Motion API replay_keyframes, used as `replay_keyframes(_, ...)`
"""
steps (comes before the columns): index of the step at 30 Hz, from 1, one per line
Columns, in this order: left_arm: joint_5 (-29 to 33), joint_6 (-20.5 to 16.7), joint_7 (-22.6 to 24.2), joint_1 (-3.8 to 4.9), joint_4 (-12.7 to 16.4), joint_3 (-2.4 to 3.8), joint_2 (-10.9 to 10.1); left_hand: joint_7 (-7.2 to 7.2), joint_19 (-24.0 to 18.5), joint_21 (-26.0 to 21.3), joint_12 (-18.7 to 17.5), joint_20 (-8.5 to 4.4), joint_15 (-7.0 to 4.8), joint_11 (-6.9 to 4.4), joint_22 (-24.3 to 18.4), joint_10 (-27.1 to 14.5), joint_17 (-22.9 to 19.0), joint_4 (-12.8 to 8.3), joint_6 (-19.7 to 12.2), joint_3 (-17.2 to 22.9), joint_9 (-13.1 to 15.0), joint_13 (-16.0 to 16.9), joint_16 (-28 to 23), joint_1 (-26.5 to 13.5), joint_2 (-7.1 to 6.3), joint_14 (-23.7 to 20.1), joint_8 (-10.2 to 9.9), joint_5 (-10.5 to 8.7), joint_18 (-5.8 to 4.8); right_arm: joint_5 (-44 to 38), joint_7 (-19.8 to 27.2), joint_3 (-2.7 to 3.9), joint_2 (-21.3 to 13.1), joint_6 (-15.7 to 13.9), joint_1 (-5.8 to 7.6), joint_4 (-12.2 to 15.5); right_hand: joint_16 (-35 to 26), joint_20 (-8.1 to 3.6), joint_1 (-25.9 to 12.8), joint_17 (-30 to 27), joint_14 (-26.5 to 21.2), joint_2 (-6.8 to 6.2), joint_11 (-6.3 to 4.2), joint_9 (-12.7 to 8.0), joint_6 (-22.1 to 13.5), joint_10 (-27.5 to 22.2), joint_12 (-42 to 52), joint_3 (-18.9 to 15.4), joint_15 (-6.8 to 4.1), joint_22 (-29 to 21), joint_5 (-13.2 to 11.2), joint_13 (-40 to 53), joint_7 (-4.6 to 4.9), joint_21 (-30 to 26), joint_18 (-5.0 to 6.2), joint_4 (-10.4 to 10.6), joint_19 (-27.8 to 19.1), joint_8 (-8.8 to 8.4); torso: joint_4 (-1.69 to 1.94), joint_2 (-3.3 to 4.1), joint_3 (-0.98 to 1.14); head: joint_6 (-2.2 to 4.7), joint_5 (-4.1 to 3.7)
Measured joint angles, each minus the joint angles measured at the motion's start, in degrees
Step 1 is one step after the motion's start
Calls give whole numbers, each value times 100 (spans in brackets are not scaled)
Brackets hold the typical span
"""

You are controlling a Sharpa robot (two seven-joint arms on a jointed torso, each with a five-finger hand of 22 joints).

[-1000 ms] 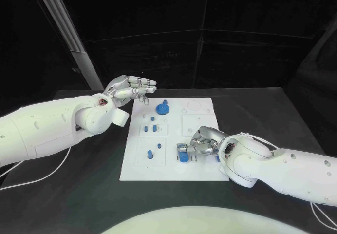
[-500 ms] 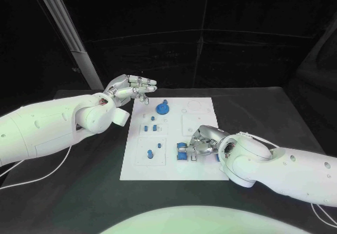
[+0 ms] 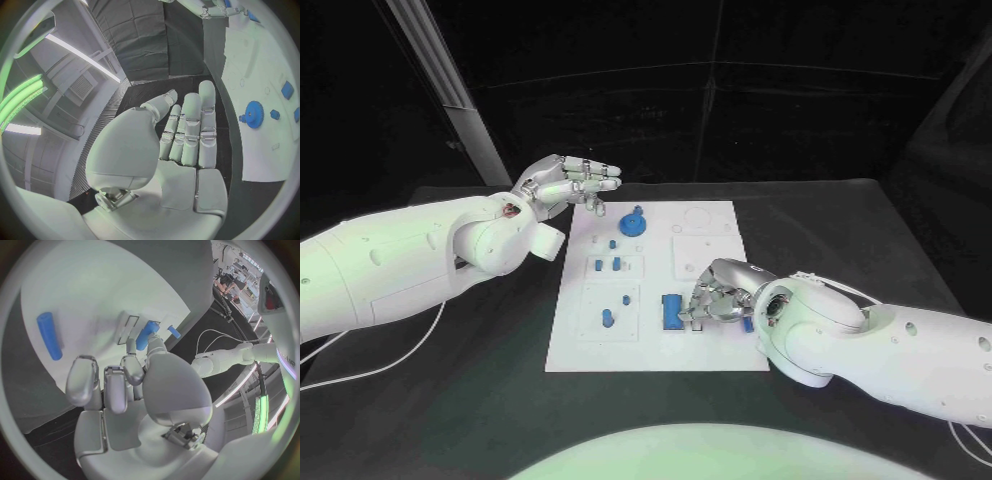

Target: Assemble the parts on the task board

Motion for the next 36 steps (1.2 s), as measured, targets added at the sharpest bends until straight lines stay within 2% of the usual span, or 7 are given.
replay_keyframes(4, 0, 2, -2, -1, -1, 0, -5, 0, 0, 0, 0, 0, 0, 0, 0, 0, 0, 0, 0, 0, 0, 0, 0, 0, 0, 0, 0, 0, 0, 207, 295, 2, -391, -190, 9, 138, -23, 50, -35, 0, -11, 35, 59, -40, -108, -59, -136, -77, 52, -66, 104, -105, 68, -29, 0, 77, -50, -130, -3, 0, 0, 17, -32)
replay_keyframes(6, 0, 3, -3, -1, -2, -1, -6, 0, 0, 0, 0, 0, 0, 0, 0, 0, 0, 0, 0, 0, 0, 0, 0, 0, 0, 0, 0, 0, 0, 344, 480, 2, -642, -269, 51, 214, -23, 50, -29, 0, -11, 40, 79, -53, -108, -79, -146, -78, 52, -66, 128, -123, 68, -29, 0, 78, -50, -140, -7, -1, 0, 29, -59)
replay_keyframes(8, 0, 3, -4, -2, -5, -3, -8, 0, 0, 0, 0, 0, 0, 0, 0, 0, 0, 0, 0, 0, 0, 0, 0, 0, 0, 0, 0, 0, 0, 443, 616, 2, -849, -300, 101, 255, -23, 50, 38, 0, 10, 108, 79, -68, -108, -79, -198, -78, 72, -66, 215, -146, 68, -29, 0, 78, -50, -178, -14, -4, 0, 40, -91)
replay_keyframes(11, 0, 3, -4, -2, -6, -4, -9, 0, 0, 0, 0, 0, 0, 0, 1, 0, 0, 0, 0, 0, 0, 0, 0, 0, 0, 0, 0, 0, 0, 541, 756, 8, -1130, -298, 151, 276, -23, 70, 126, 0, 10, 195, 100, -81, -108, -100, -212, -78, 72, -60, 291, -163, 68, -29, 0, 78, -70, -213, -20, -8, -3, 57, -131)
replay_keyframes(16, 0, 3, -5, -3, -5, -10, -10, 0, 0, 0, 0, 0, 0, 0, 1, 0, 1, 0, 0, 0, 0, 1, 0, 0, 0, 0, 0, 0, 0, 484, 807, 6, -1439, -167, 175, 271, -22, 91, 139, 0, 10, 208, 100, -81, -108, -99, -234, -93, 72, -38, 291, -170, 68, -29, 0, 62, -48, -214, -27, -12, -4, 68, -169)
replay_keyframes(23, 0, 3, -5, -6, 1, -15, -11, 0, 0, 0, 0, 0, 0, 0, 1, 0, 1, 0, 0, 0, 0, 1, 0, 0, 0, 0, 0, 0, 0, 46, 707, 2, -1419, 188, 176, 169, -22, 91, 139, 0, 10, 208, 100, -81, -44, -99, -263, -132, 72, -41, 291, -185, 48, -29, 0, 68, -48, -214, -34, -10, 4, 58, -178)
replay_keyframes(36, 0, 5, -5, -9, 9, -20, -38, 0, 0, 0, 0, 0, 0, 0, 2, 0, 1, 0, 0, 1, 0, 1, 0, 0, 0, 0, 0, 0, 0, -462, 382, -2, -1121, 882, 144, -10, -48, 91, 139, 0, 10, 208, 100, -87, -20, -99, -285, -189, 72, -65, 291, -199, 60, -29, 0, 126, -49, -214, -19, -8, -4, 21, -167)
